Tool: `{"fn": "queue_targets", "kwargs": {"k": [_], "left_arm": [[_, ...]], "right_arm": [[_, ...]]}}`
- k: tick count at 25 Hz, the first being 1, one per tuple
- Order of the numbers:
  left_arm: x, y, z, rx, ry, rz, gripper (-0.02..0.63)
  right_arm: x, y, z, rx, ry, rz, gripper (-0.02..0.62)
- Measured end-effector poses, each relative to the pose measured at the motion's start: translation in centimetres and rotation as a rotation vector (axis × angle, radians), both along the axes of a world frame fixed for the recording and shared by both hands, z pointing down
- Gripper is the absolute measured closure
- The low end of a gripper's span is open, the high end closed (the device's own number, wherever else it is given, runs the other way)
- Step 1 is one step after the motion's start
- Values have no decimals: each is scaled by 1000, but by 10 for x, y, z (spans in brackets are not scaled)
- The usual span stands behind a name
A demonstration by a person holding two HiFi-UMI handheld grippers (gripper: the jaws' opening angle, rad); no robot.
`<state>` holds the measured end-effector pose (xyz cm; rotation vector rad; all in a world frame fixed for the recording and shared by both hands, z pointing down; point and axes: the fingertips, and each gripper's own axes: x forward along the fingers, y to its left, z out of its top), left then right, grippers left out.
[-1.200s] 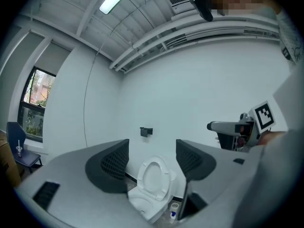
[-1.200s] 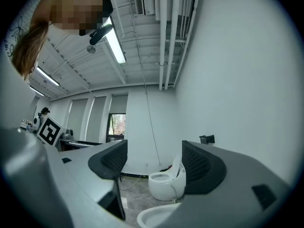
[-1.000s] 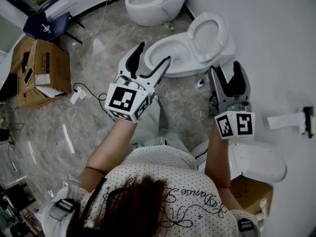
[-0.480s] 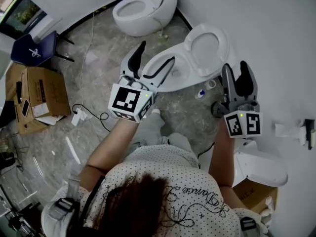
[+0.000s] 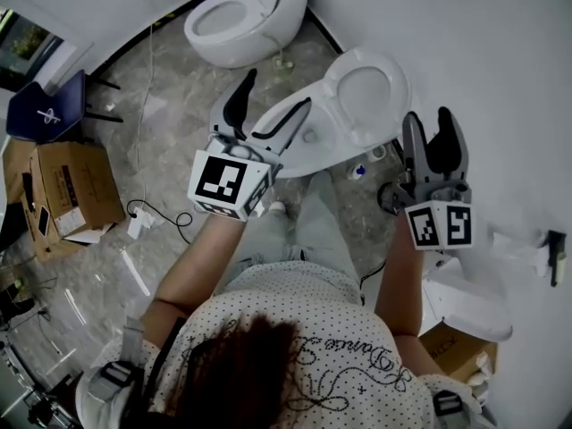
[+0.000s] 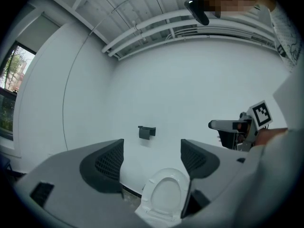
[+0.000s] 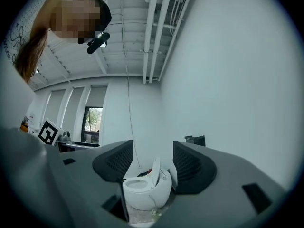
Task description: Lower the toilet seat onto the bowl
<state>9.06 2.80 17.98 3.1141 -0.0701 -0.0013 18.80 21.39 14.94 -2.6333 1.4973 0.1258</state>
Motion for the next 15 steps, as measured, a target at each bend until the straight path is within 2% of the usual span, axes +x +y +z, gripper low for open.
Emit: {"fn": "queue_targets", "kwargs": {"k": [4,11,15], "left_arm": [[38,-12,3,-6,9,-59,247],[116,-32,7,-17,9,-170,247],[145,-45,17,-34,11,-227,247]], "right_arm": [[46,-15,-1,-4,12,-53,321],[151,-40,7,-25,1,-170,322],[198,-46,19,-29,-9,-197,321]]}}
